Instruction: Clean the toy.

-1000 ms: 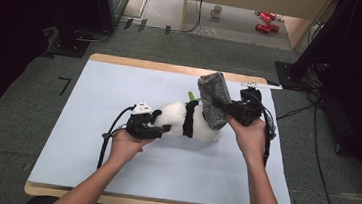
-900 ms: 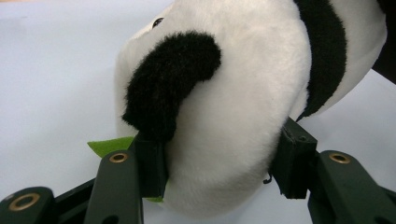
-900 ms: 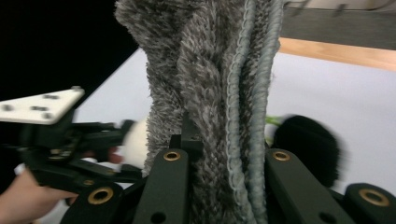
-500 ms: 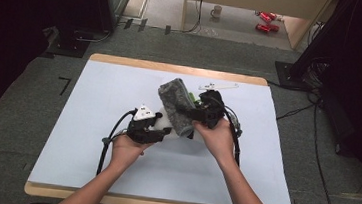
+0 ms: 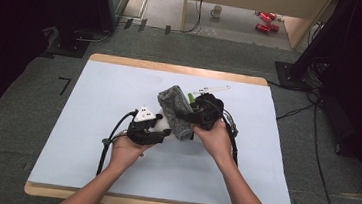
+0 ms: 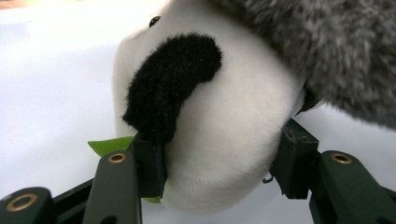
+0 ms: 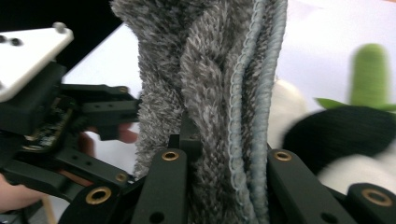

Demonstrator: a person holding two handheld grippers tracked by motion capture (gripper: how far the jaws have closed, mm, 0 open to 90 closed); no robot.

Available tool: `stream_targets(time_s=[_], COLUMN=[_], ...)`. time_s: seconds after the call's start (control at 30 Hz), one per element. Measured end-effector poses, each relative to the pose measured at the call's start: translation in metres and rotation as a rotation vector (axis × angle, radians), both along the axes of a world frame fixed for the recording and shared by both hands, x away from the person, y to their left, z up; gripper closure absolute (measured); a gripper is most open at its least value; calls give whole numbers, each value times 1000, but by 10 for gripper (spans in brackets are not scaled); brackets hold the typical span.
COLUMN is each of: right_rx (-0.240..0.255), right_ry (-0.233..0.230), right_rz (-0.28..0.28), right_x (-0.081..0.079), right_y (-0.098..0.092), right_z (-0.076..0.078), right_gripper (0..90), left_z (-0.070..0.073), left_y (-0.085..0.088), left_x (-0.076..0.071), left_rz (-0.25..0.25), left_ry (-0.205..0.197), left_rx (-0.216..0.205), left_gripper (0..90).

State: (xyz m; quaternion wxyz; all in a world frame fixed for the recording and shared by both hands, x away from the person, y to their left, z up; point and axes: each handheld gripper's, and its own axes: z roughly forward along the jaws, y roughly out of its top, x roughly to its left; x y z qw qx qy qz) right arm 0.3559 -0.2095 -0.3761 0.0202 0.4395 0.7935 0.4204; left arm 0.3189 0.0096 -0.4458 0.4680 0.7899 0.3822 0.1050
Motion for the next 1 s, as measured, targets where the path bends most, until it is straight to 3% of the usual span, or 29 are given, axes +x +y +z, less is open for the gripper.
stream_targets(time_s=[0.13, 0.23, 0.3, 0.73, 1.0], right_rx=[-52, -31, -27, -10, -9], right_ry=[0, 44, 51, 30, 14], right_rz=[-49, -53, -56, -187, -237], right_x=[4, 8, 10, 12, 13], right_y=[-14, -26, -31, -71, -91], right_z=[2, 1, 1, 6, 7], right_gripper=[777, 781, 781, 779, 786], left_z=[0, 2, 3, 5, 6], left_y=[1, 0, -1, -2, -3], left_x=[1, 1, 1, 5, 6], left_rz=[-9, -22, -27, -47, -57], left_ry=[1, 2, 3, 0, -4], left_rx=[0, 8, 9, 1, -5], left_gripper=[461, 460, 461, 462, 461])
